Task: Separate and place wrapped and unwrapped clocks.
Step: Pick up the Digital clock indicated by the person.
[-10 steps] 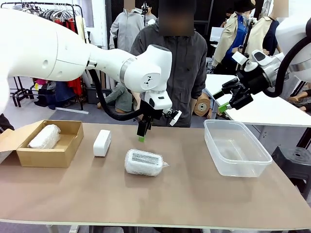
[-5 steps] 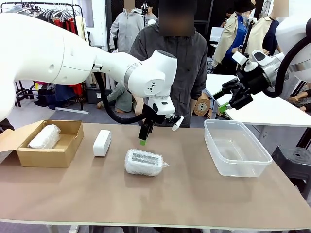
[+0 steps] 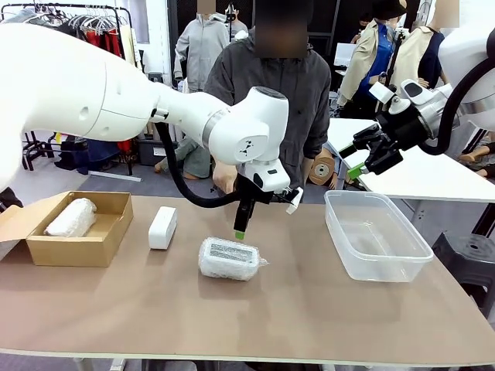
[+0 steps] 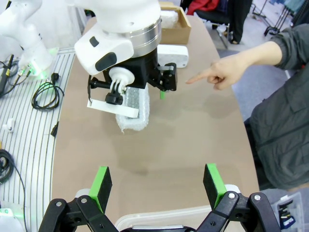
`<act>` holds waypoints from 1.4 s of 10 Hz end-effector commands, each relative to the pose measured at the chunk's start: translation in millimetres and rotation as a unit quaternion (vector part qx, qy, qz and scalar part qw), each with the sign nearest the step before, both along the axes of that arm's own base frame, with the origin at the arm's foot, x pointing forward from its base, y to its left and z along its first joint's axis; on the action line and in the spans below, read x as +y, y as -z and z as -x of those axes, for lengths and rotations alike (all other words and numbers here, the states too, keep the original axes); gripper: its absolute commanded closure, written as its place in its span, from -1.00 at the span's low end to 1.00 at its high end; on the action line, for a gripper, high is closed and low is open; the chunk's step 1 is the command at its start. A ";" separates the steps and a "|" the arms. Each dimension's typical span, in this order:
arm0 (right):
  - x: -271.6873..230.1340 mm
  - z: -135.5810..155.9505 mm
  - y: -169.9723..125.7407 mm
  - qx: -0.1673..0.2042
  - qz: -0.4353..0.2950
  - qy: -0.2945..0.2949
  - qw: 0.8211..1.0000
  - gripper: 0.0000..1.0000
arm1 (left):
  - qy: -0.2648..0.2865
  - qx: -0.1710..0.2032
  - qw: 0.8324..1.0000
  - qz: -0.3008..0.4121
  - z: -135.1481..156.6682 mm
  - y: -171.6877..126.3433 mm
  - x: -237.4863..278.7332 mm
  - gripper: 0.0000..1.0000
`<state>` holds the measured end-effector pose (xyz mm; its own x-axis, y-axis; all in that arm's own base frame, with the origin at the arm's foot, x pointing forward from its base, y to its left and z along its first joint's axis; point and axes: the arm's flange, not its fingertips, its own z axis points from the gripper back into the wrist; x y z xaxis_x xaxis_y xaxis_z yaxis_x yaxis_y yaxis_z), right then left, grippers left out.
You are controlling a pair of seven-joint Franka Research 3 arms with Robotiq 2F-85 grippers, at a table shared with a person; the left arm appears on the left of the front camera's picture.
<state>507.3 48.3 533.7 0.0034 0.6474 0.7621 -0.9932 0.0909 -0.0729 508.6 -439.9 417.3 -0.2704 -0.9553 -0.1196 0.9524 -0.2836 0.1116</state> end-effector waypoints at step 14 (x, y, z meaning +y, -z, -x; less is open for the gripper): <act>0.6 0.8 -1.0 -0.003 0.001 -0.002 1.000 -1.00 | -0.065 0.030 0.997 0.017 22.2 37.4 5.3 -1.00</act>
